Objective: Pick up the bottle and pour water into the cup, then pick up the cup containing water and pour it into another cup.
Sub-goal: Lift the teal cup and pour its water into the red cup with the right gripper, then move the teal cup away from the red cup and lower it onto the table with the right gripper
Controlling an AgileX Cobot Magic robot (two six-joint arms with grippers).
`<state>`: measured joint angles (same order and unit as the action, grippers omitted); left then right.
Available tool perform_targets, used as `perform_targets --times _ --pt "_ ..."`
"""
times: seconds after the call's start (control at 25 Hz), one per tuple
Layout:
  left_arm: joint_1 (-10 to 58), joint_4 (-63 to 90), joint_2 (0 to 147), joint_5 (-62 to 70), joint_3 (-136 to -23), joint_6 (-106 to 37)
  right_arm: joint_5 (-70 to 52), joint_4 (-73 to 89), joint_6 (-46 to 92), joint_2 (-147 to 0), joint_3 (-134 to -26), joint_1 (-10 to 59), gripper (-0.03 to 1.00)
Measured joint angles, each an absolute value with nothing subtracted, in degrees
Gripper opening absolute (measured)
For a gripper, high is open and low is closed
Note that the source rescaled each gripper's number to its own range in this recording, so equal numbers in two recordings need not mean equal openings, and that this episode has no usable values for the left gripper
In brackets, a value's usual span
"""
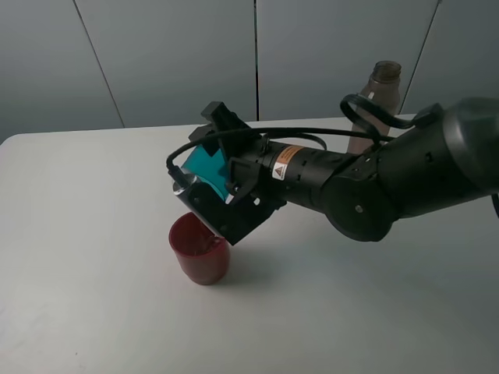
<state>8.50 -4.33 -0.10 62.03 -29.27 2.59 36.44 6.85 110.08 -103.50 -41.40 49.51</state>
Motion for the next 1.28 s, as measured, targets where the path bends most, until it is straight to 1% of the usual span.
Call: perform_targets --times 0.48,0.64,0.76,0.84,0.92,1.12,1.2,1.28 --pt "8.50 -4.33 -0.10 62.03 -29.27 2.59 36.44 10.08 109.85 -103.50 -41.40 49.61 0.02" --pt "8.50 -4.33 -0.10 62.03 -29.27 2.59 36.44 10.33 105.94 -103.50 -41.40 49.61 0.02" --pt "8.50 -4.33 -0.10 62.03 -29.27 2.59 36.44 8.89 94.28 -103.37 -41.40 49.61 0.02" --pt "8.50 -4.33 -0.10 62.03 -29.27 2.59 36.17 5.79 81.26 -102.58 -41.40 49.21 0.02" --pt "8.50 -4.33 -0.10 62.03 -29.27 2.59 36.31 0.63 69.75 -102.09 -41.55 47.40 0.02" --pt "8.50 -4.33 -0.10 62.03 -29.27 2.59 39.95 -12.38 29.13 -101.82 -42.44 36.99 0.02" --pt "8.50 -4.33 -0.10 62.03 -29.27 2.59 41.34 -15.97 18.87 -101.82 -42.44 33.05 0.02" --pt "8.50 -4.33 -0.10 62.03 -29.27 2.59 42.57 -18.41 12.39 -102.52 -42.54 29.49 0.02"
